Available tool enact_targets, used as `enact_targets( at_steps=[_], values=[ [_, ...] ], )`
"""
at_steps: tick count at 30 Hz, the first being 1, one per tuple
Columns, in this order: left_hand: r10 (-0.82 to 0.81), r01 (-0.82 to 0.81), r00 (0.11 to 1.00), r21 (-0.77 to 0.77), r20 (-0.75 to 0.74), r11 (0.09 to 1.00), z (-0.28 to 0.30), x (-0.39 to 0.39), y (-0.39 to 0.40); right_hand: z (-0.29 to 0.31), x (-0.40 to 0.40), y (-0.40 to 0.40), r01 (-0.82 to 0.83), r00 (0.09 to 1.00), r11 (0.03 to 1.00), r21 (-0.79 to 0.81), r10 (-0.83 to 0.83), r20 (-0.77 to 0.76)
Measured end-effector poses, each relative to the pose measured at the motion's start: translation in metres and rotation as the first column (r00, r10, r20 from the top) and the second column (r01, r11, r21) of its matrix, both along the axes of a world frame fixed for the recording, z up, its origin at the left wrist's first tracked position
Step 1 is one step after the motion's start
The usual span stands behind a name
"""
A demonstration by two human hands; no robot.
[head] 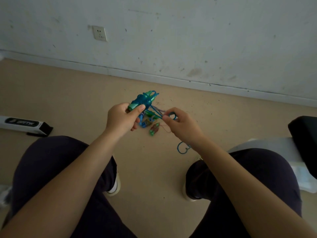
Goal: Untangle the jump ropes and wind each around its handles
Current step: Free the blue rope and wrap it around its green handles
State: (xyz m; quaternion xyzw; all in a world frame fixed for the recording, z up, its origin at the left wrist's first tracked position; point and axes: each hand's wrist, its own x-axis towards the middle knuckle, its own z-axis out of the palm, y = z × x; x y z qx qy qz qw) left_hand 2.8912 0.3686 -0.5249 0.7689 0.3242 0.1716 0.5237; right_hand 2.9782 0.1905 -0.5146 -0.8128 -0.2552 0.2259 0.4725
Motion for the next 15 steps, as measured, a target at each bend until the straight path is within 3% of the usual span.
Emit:
enact_targets(
  at_steps=[3, 9, 15],
  values=[
    [0.008, -0.008, 1.000, -0.039, 0.010, 0.999, 0.001, -0.002, -0.001, -0.001, 0.003, -0.003, 0.007, 1.000, 1.000, -0.002, -0.007, -0.025],
    [0.044, 0.016, 0.983, -0.328, 0.176, 0.944, 0.007, 0.001, -0.015, -0.006, -0.002, -0.002, -0.145, 0.969, 0.988, 0.055, 0.153, -0.193],
    [-0.001, 0.206, 0.950, -0.627, 0.312, 0.751, 0.010, 0.001, -0.022, -0.007, -0.007, 0.001, -0.207, 0.939, 0.974, 0.085, 0.223, -0.264]
  ],
)
